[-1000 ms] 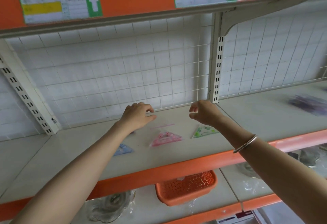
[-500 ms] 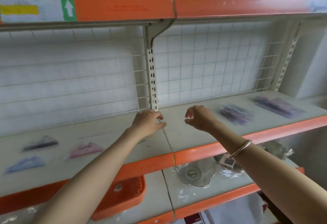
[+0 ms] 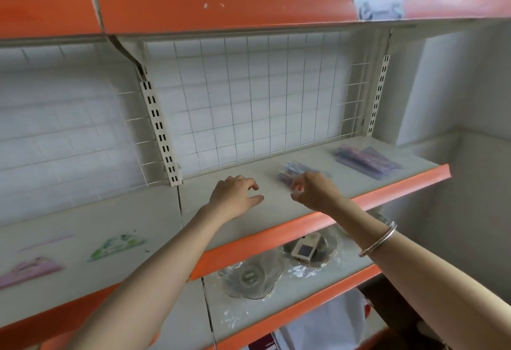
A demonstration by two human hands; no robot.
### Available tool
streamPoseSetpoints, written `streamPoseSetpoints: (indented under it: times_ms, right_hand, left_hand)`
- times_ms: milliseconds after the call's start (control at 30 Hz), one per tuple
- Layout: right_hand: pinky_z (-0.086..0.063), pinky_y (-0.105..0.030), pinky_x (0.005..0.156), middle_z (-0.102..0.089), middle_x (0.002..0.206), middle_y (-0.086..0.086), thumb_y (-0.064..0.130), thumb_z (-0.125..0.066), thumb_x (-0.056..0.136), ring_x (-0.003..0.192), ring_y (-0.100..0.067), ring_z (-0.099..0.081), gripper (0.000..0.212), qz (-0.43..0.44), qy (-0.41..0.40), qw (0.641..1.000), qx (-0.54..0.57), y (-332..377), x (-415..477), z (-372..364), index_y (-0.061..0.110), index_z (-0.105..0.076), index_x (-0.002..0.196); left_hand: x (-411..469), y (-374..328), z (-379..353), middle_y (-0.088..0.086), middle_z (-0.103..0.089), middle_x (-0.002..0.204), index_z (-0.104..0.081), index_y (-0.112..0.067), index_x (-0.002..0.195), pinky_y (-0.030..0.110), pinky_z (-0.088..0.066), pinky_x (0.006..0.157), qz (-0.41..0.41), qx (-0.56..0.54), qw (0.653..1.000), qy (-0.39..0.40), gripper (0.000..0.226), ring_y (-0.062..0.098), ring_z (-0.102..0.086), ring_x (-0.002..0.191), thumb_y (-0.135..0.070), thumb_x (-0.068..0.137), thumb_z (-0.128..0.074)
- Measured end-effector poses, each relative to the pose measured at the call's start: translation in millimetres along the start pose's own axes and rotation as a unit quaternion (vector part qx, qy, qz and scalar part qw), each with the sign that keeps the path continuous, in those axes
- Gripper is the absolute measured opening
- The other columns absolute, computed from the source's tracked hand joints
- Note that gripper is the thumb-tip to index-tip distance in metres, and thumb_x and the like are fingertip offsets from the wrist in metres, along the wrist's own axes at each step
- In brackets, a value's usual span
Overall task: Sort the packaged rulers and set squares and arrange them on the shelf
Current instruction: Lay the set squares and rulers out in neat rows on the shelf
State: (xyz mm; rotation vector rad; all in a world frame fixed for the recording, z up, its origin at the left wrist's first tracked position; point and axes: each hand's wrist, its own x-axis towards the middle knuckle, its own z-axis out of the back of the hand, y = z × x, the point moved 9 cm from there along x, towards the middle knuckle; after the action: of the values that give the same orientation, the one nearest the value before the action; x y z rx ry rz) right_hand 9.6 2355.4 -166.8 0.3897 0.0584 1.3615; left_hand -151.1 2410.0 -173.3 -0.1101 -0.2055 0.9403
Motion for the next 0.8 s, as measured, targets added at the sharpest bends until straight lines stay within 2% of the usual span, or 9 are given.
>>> streamPoseSetpoints:
  times_ms: [100, 267, 467, 667, 800]
  right_hand:
    - [-0.046, -0.031, 0.08, -0.067, 0.11, -0.014, 0.024, -0.057, 0.087, 0.102, -0.034, -0.061, 0.026, 0.0, -0.007, 1.0, -0.005, -13.1, 13.7, 2.1, 0.014, -0.068, 0.108]
    - [-0.047, -0.033, 0.081, -0.068, 0.108, -0.012, 0.035, -0.064, 0.083, 0.1, -0.032, -0.062, 0.026, -0.018, 0.009, 0.999, 0.026, -44.2, 50.3, -0.9, 0.016, -0.069, 0.1]
    - [-0.046, -0.03, 0.077, -0.068, 0.105, -0.01, 0.021, -0.063, 0.081, 0.096, -0.03, -0.062, 0.018, -0.031, 0.001, 0.999, 0.037, -72.5, 95.2, -1.2, 0.015, -0.069, 0.096]
    - [-0.05, -0.035, 0.084, -0.067, 0.109, -0.008, 0.027, -0.064, 0.083, 0.099, -0.027, -0.062, 0.023, -0.031, 0.014, 0.999, 0.036, -98.0, 122.2, -7.7, 0.015, -0.068, 0.102]
    - [-0.049, -0.037, 0.089, -0.065, 0.115, -0.006, 0.036, -0.063, 0.086, 0.104, -0.024, -0.06, 0.032, -0.022, 0.033, 0.999, 0.033, -107.9, 132.9, -12.7, 0.015, -0.065, 0.11]
  left_hand:
    - [23.8, -4.4, -5.9, -0.001, -0.055, 0.128, -0.057, -0.026, 0.122, 0.034, -0.036, 0.097, 0.0, 0.002, 1.0, 0.007, 0.039, 0.022, -0.051, 0.115, -0.05, 0.091, -0.052]
    - [69.9, -16.6, -18.1, 0.001, -0.055, 0.129, -0.057, -0.025, 0.124, 0.033, -0.038, 0.097, -0.019, 0.003, 1.0, 0.007, 0.04, 0.023, -0.052, 0.116, -0.048, 0.091, -0.054]
    - [118.7, -29.7, -31.7, 0.002, -0.055, 0.129, -0.057, -0.024, 0.125, 0.033, -0.037, 0.098, -0.032, -0.011, 0.999, 0.021, 0.042, 0.021, -0.048, 0.121, -0.048, 0.091, -0.054]
    - [149.7, -42.7, -46.5, 0.006, -0.053, 0.131, -0.054, -0.021, 0.128, 0.034, -0.039, 0.097, -0.023, -0.03, 0.999, 0.037, 0.046, 0.026, -0.046, 0.123, -0.046, 0.089, -0.056]
    - [160.9, -46.8, -58.7, 0.009, -0.048, 0.136, -0.046, -0.02, 0.135, 0.039, -0.039, 0.101, 0.005, -0.052, 0.997, 0.063, 0.053, 0.027, -0.042, 0.126, -0.045, 0.089, -0.056]
